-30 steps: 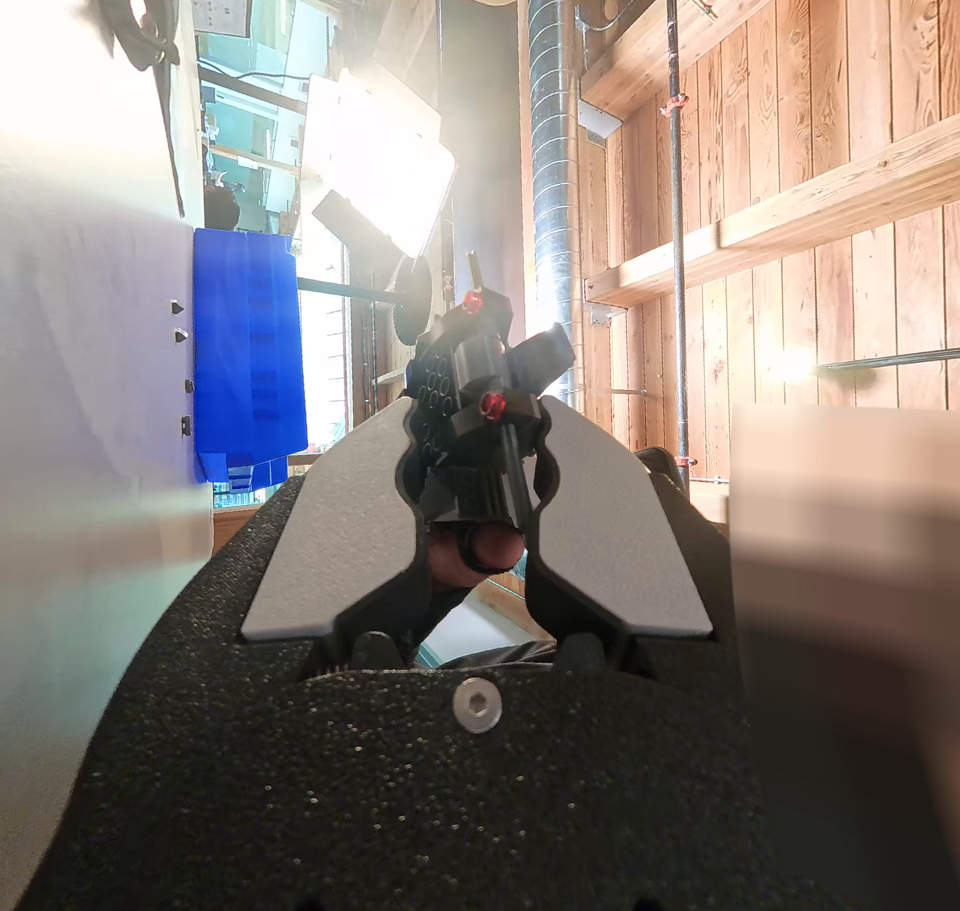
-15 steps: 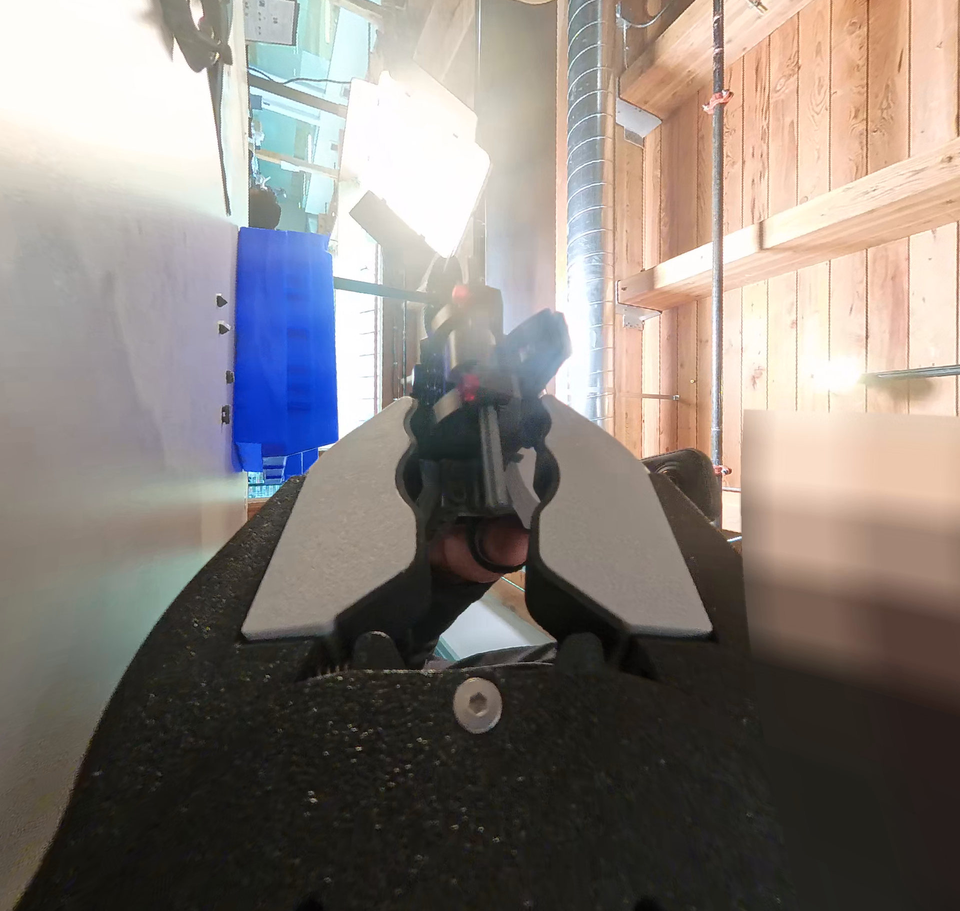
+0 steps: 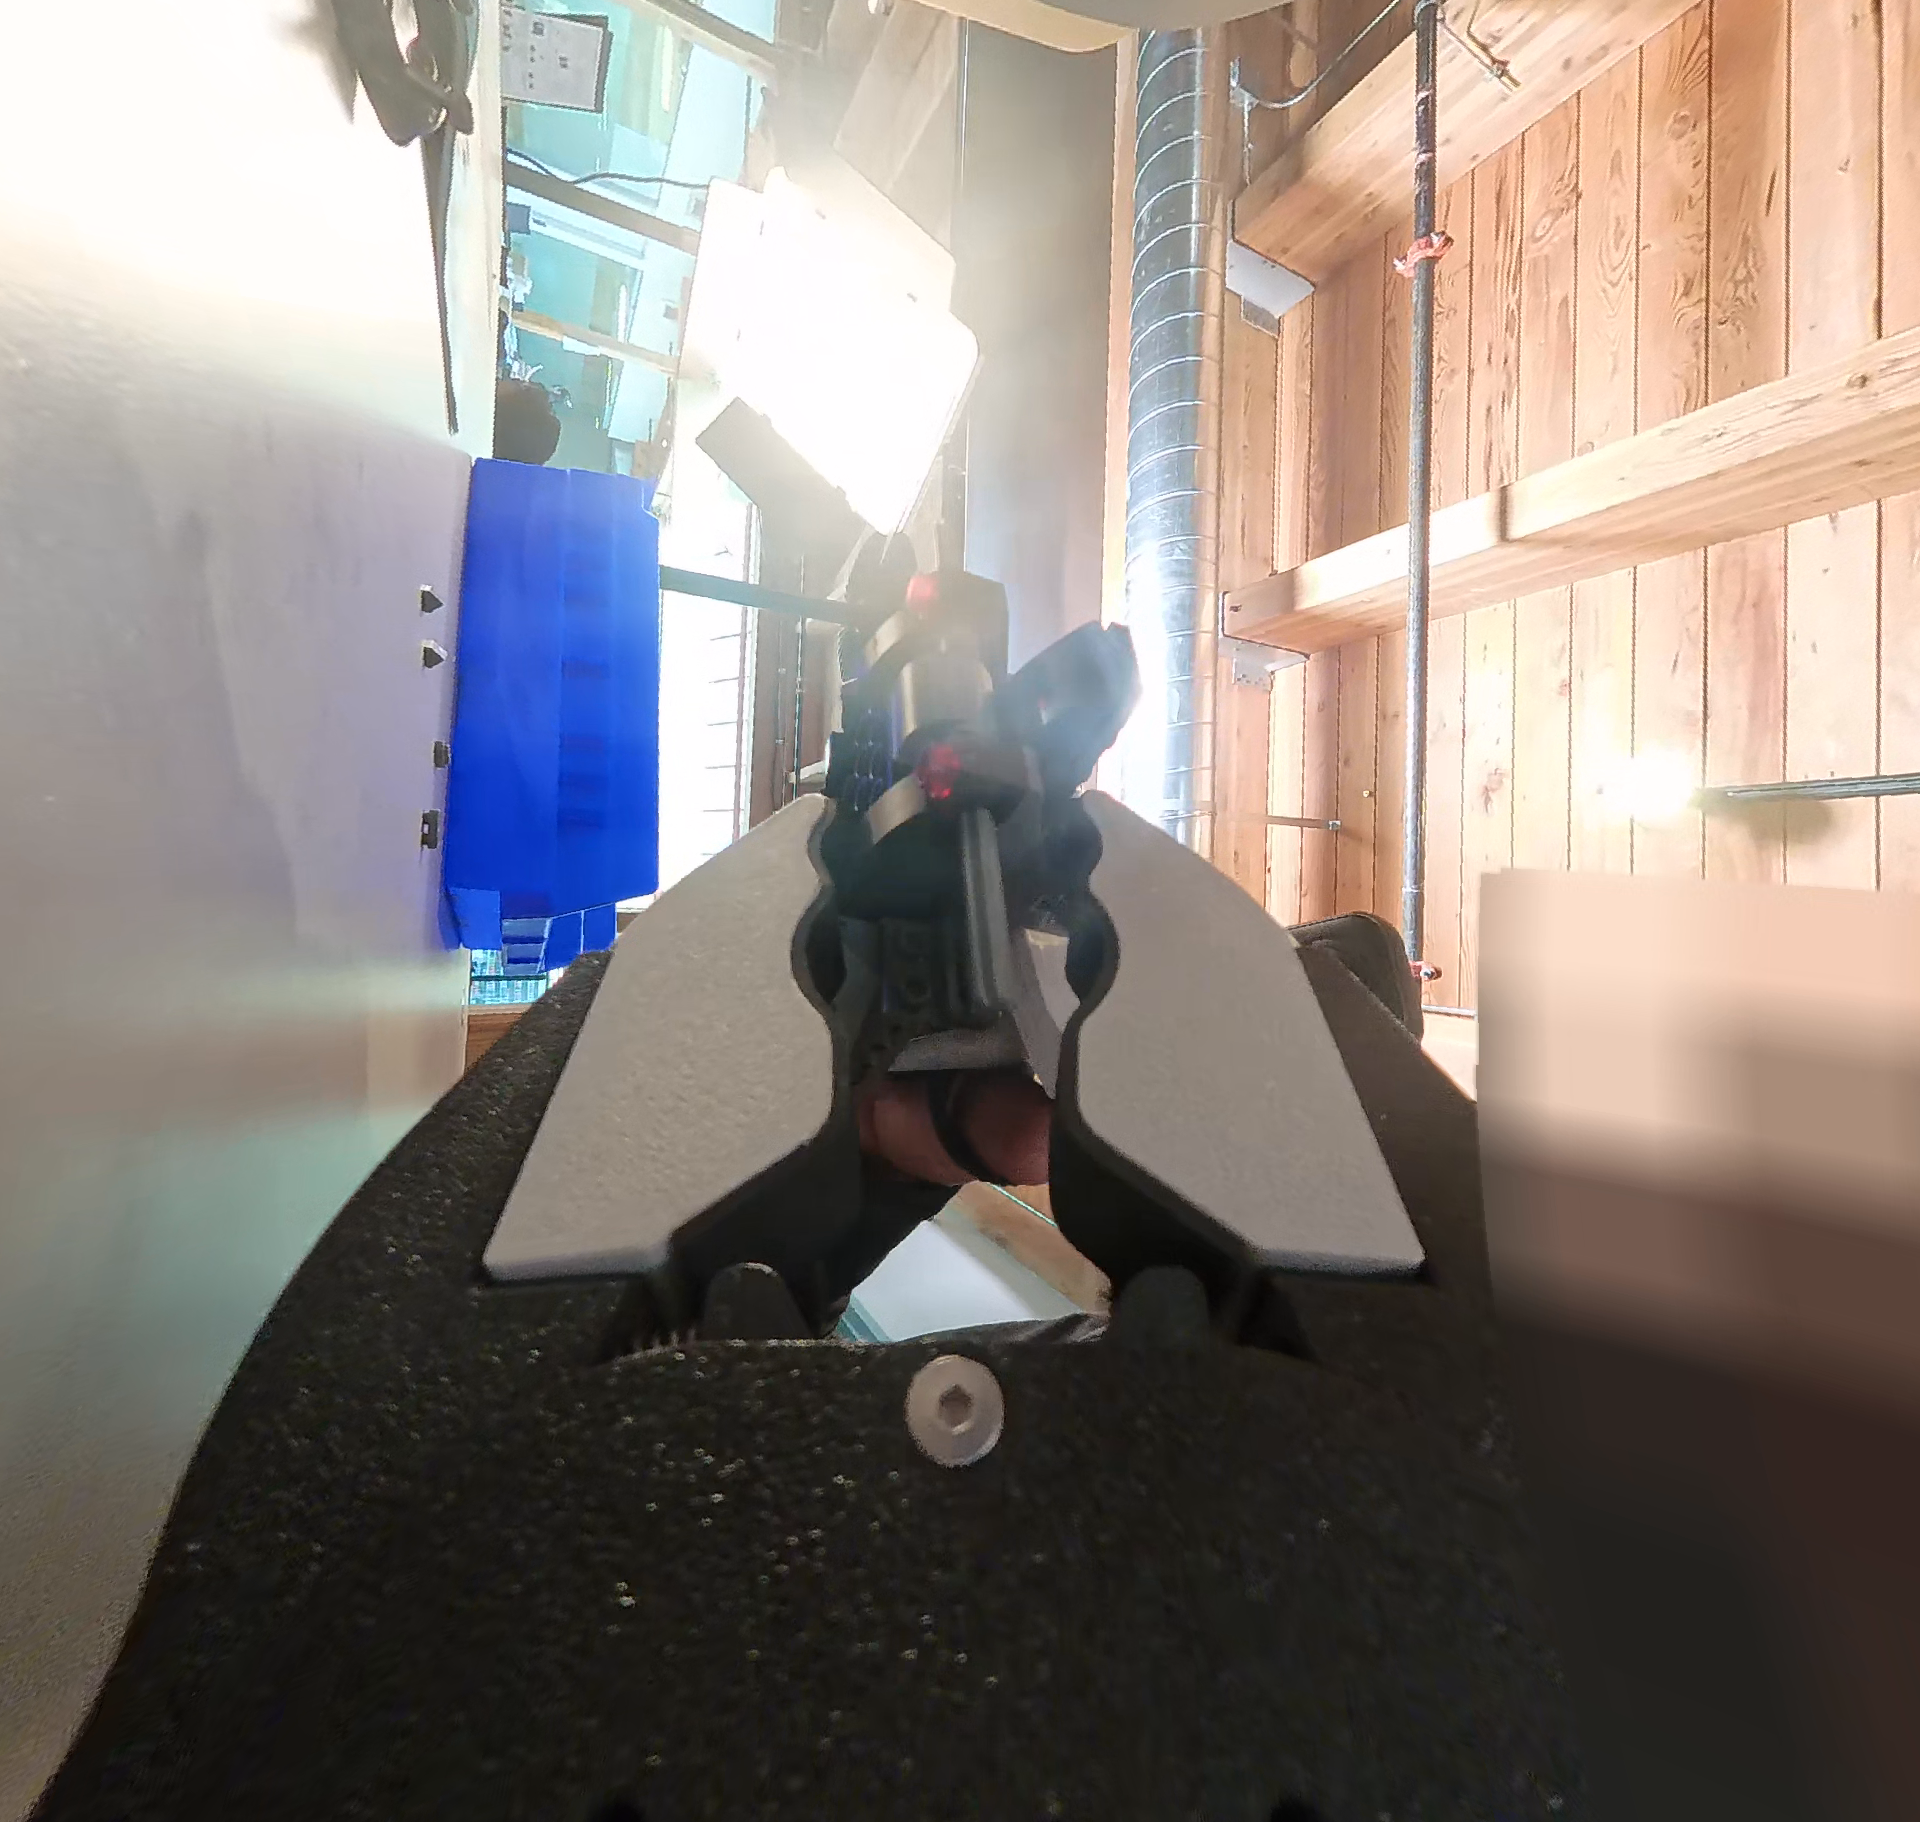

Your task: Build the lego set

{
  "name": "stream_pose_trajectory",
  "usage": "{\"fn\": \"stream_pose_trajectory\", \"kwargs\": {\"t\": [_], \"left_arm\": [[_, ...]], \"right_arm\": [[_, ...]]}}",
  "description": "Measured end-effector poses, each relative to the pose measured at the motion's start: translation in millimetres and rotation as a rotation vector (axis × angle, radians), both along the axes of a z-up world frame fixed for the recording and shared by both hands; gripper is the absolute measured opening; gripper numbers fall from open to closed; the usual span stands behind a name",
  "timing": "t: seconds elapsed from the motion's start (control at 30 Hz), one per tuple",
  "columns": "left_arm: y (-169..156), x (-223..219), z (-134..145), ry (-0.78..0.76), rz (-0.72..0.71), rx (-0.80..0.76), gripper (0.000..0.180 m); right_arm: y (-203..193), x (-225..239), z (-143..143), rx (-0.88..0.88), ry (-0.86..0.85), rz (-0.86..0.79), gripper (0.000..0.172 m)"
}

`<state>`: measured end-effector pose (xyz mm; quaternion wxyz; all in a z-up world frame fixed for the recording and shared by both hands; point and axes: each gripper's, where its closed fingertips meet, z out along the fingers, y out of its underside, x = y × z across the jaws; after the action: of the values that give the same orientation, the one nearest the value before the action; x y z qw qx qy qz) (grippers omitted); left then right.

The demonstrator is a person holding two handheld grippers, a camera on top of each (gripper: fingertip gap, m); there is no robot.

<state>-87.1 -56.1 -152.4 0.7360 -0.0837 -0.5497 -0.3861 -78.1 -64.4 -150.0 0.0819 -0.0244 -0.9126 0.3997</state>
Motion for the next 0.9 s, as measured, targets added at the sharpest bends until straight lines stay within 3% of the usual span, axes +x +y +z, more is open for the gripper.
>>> {"fn": "stream_pose_trajectory", "kwargs": {"t": [0.67,0.9], "left_arm": [[0.7,0.5,1.1,0.004,0.002,0.006,0.04],[1.3,1.1,0.7,0.005,0.002,0.003,0.04]], "right_arm": [[3.1,1.3,3.5,-0.006,0.108,-0.037,0.028],[-0.2,-1.1,8.2,-0.032,0.097,-0.054,0.017]]}}
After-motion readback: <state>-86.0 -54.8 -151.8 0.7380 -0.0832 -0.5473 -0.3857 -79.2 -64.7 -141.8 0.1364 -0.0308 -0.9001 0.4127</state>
